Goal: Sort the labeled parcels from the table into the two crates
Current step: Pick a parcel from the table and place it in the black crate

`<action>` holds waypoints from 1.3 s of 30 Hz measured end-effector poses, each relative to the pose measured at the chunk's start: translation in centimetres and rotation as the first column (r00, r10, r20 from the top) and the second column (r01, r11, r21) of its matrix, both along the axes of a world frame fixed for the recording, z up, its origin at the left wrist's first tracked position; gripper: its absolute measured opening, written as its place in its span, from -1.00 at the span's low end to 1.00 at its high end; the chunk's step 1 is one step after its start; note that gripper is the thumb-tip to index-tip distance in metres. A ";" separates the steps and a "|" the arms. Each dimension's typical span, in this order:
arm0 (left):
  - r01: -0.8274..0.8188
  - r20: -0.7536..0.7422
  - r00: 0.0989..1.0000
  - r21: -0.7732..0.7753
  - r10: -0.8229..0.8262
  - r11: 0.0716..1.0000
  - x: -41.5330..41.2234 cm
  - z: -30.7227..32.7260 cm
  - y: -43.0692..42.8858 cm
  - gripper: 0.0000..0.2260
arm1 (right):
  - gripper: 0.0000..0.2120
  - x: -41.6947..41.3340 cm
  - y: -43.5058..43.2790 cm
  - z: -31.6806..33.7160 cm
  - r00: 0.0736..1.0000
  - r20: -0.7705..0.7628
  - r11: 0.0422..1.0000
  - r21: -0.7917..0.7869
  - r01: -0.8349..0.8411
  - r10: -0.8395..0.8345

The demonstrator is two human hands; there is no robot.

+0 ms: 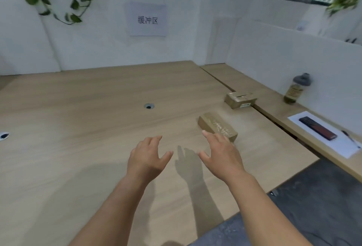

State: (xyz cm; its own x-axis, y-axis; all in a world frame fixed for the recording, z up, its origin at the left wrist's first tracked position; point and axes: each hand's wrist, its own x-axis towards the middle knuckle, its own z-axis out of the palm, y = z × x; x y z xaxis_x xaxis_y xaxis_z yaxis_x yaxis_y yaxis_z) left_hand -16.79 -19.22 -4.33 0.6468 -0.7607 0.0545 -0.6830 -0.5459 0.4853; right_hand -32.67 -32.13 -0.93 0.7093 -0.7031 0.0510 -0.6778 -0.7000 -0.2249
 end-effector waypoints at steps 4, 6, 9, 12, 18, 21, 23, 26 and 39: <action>0.058 -0.026 0.998 0.033 -0.057 0.998 -0.1 -0.7 -5.0 -0.45 | -0.41 -0.4 -4.5 -0.7 0.997 -0.008 0.997 0.033 0.075 -0.075; 0.073 -0.028 0.997 0.043 -0.072 0.996 -0.1 -1.2 -7.4 -0.45 | -0.42 -0.4 -7.0 -1.3 0.995 -0.007 0.994 0.053 0.096 -0.096; 0.085 -0.020 0.996 0.085 -0.084 0.993 -0.5 -2.1 -10.9 -0.44 | -0.42 -0.3 -11.0 -2.7 0.995 -0.012 0.991 0.090 0.099 -0.098; 0.074 -0.023 0.997 0.126 -0.072 0.989 -1.1 -3.2 -14.7 -0.44 | -0.42 -0.1 -15.5 -4.3 0.996 -0.035 0.989 0.124 0.085 -0.081; 0.056 -0.048 0.998 0.185 -0.048 0.981 -3.2 -4.9 -23.7 -0.48 | -0.42 0.4 -25.1 -7.5 0.997 -0.080 0.983 0.180 0.022 -0.007; 0.042 -0.062 0.998 0.221 -0.029 0.974 -4.1 -5.7 -27.1 -0.49 | -0.43 0.8 -28.5 -9.3 0.992 -0.120 0.972 0.233 -0.009 0.038; 0.031 -0.081 0.997 0.241 -0.011 0.970 -4.5 -6.1 -28.6 -0.49 | -0.44 1.1 -29.9 -10.4 0.986 -0.151 0.963 0.266 -0.033 0.076; 0.044 -0.097 0.995 0.258 -0.019 0.965 -5.1 -6.5 -29.9 -0.51 | -0.49 1.6 -31.2 -11.6 0.980 -0.163 0.947 0.317 -0.058 0.115; -0.129 -0.228 0.954 0.271 0.194 0.954 -4.4 -7.4 -28.5 -0.55 | -0.46 2.6 -29.9 -12.0 0.988 0.093 0.838 0.523 -0.153 0.123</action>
State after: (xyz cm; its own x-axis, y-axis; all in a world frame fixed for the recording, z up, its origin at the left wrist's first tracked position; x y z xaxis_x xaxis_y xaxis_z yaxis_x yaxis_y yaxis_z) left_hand -21.19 -47.73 -11.78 0.7300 -0.6126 -0.3029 -0.4498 -0.7644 0.4619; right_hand -30.10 -62.08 -12.89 0.8078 -0.5296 -0.2589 -0.5595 -0.5505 -0.6196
